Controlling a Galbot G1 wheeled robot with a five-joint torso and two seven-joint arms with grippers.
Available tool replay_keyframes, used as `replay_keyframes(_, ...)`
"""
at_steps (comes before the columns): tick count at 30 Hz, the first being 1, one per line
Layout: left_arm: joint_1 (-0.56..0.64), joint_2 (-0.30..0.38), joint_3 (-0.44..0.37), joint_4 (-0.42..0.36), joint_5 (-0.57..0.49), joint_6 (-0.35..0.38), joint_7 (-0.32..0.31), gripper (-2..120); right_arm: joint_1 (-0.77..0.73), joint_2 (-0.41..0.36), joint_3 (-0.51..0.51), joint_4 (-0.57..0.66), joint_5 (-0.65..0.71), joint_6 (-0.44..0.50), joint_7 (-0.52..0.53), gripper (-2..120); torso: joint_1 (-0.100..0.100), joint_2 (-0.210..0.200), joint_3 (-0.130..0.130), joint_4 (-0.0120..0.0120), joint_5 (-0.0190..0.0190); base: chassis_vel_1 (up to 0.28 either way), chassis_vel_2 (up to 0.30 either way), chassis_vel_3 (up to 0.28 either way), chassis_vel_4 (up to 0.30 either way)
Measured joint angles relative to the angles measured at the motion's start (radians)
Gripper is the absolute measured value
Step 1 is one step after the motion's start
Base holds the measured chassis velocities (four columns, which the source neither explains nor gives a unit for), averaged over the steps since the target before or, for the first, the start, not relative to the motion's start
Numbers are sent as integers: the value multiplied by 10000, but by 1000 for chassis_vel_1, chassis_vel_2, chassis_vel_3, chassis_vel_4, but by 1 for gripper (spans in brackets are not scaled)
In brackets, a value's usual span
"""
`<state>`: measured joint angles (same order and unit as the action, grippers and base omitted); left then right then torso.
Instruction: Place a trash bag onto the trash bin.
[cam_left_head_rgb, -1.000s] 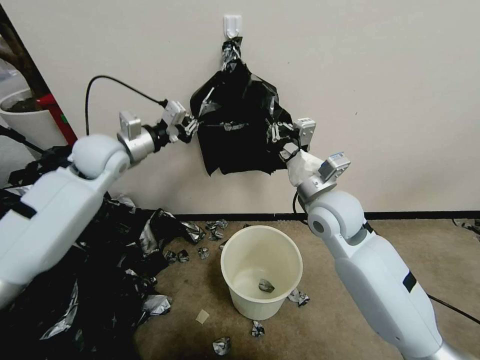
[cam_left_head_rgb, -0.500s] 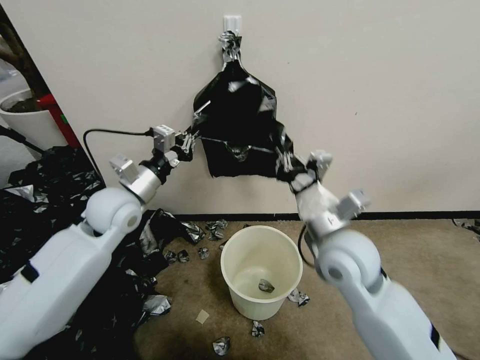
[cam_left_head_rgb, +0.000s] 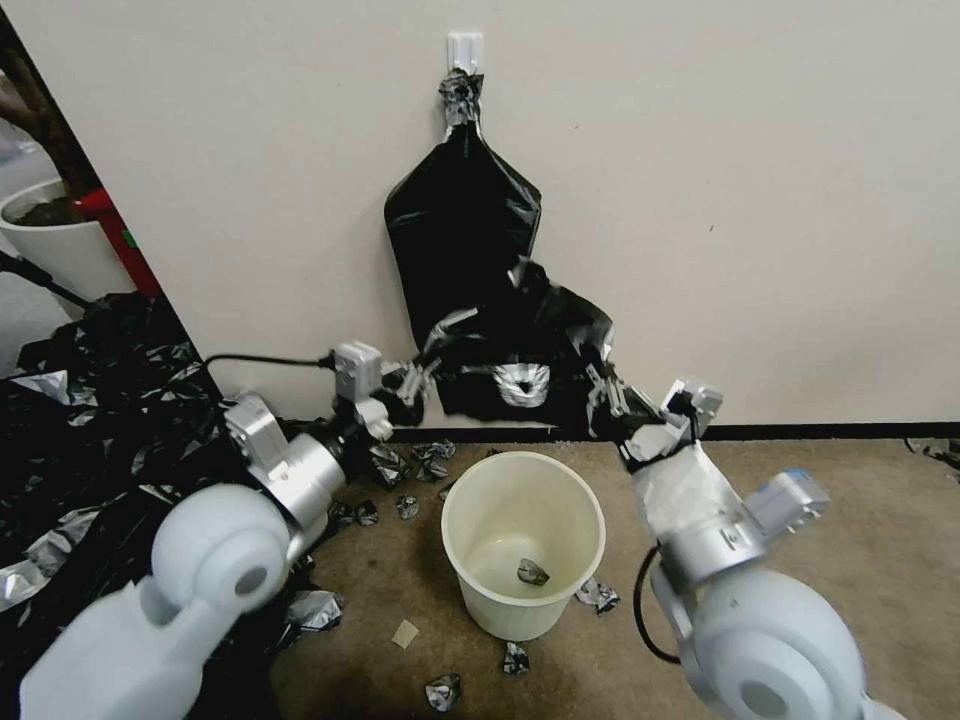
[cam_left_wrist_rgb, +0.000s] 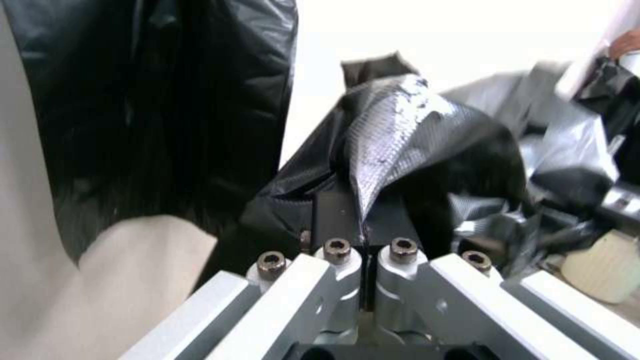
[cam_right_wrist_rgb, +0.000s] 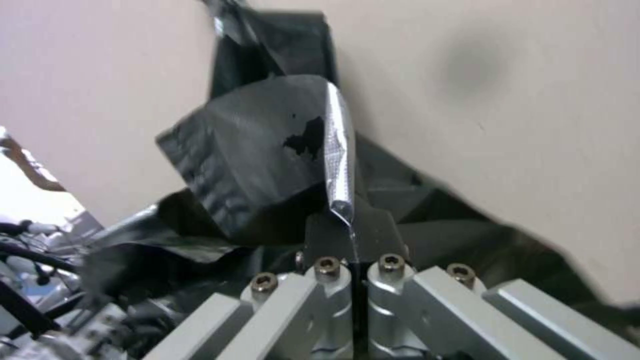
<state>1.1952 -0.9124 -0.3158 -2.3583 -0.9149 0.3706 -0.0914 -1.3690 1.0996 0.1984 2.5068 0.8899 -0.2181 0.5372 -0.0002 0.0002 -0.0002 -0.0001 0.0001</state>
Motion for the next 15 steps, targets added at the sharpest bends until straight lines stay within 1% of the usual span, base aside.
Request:
replay_keyframes(1,68,-58,-72,-125,-122,194,-145,0,-83,-55,47,11,120,-70,114,0,1,0,0,0,-1,0,0,0,0)
replay_keyframes(2,68,-58,-72,-125,-122,194,-145,0,-83,-55,47,11,120,-70,114,0,1,0,0,0,-1,0,0,0,0)
replay_keyframes(4,210,-156,-320,-406,-588,624,-452,0,-195,-157,180,12,240,-190,266,0,0,0,0,0,0,0,0,0,0)
replay_keyframes(5,210,-156,-320,-406,-588,624,-452,0,-195,-157,180,12,240,-190,266,0,0,0,0,0,0,0,0,0,0)
replay_keyframes(7,394,-298,-586,-579,-995,870,-573,0,-158,-247,346,12,234,-320,355,0,0,0,0,0,0,0,0,0,0)
replay_keyframes(12,516,-570,-745,-605,-1369,1065,-691,0,97,-338,604,-5,437,-679,550,0,0,0,1,1,0,0,0,0,0)
replay_keyframes(15,664,-1000,-690,-605,-1634,1405,-1010,0,213,-485,677,-19,479,-1122,762,0,1,0,1,1,-1,0,0,0,0)
